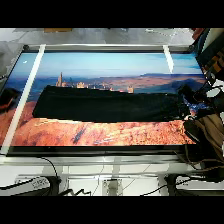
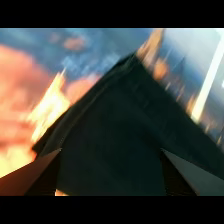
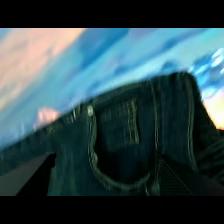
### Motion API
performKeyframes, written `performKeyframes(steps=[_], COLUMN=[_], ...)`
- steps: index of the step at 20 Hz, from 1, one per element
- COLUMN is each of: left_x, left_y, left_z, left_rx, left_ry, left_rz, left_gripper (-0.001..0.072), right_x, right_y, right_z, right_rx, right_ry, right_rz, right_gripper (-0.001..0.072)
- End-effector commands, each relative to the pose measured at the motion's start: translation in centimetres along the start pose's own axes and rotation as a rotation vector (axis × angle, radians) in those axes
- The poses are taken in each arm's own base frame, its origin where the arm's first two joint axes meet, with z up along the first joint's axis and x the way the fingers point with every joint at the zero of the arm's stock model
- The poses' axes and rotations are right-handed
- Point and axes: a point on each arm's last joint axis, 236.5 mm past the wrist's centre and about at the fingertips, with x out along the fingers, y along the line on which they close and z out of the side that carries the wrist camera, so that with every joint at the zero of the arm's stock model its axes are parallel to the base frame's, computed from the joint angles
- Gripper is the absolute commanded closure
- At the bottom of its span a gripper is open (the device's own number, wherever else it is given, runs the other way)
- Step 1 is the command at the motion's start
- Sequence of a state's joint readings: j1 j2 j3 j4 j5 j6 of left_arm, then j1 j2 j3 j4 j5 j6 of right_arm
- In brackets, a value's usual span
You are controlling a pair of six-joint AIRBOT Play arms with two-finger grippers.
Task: Fold the clothes and pants, and hang the long-sleeved shirts on hangers.
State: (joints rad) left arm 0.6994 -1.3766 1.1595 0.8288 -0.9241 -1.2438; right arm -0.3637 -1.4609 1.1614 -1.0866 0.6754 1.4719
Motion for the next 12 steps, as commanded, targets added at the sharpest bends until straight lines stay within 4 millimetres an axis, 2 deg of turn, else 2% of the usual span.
performKeyframes(steps=[1, 4, 7, 10, 12], left_x=[-0.9, 2.2, 5.8, 9.4, 11.3], left_y=[4.3, 5.5, 4.9, 3.6, 3.1], left_z=[-7.1, -9.7, -12.2, -11.7, -11.0], left_rx=[-0.145, -0.228, -0.219, -0.231, -0.201], left_ry=[0.225, 0.198, 0.249, 0.181, 0.113], left_rz=[0.046, 0.06, 0.066, 0.063, 0.088], left_gripper=[0.0015, 0.0014, 0.0014, 0.0014, 0.0014], right_x=[-0.3, -0.2, 0.4, 1.1, 1.4], right_y=[0.4, 1.6, 4.5, 8.5, 11.4], right_z=[-2.0, -2.9, -4.3, -4.6, -5.7], right_rx=[-0.051, -0.098, -0.226, -0.297, -0.352], right_ry=[0.087, 0.114, 0.135, 0.085, 0.076], right_rz=[0.016, 0.036, 0.076, 0.115, 0.147], right_gripper=[0.0026, 0.0026, 0.0026, 0.0026, 0.0027])
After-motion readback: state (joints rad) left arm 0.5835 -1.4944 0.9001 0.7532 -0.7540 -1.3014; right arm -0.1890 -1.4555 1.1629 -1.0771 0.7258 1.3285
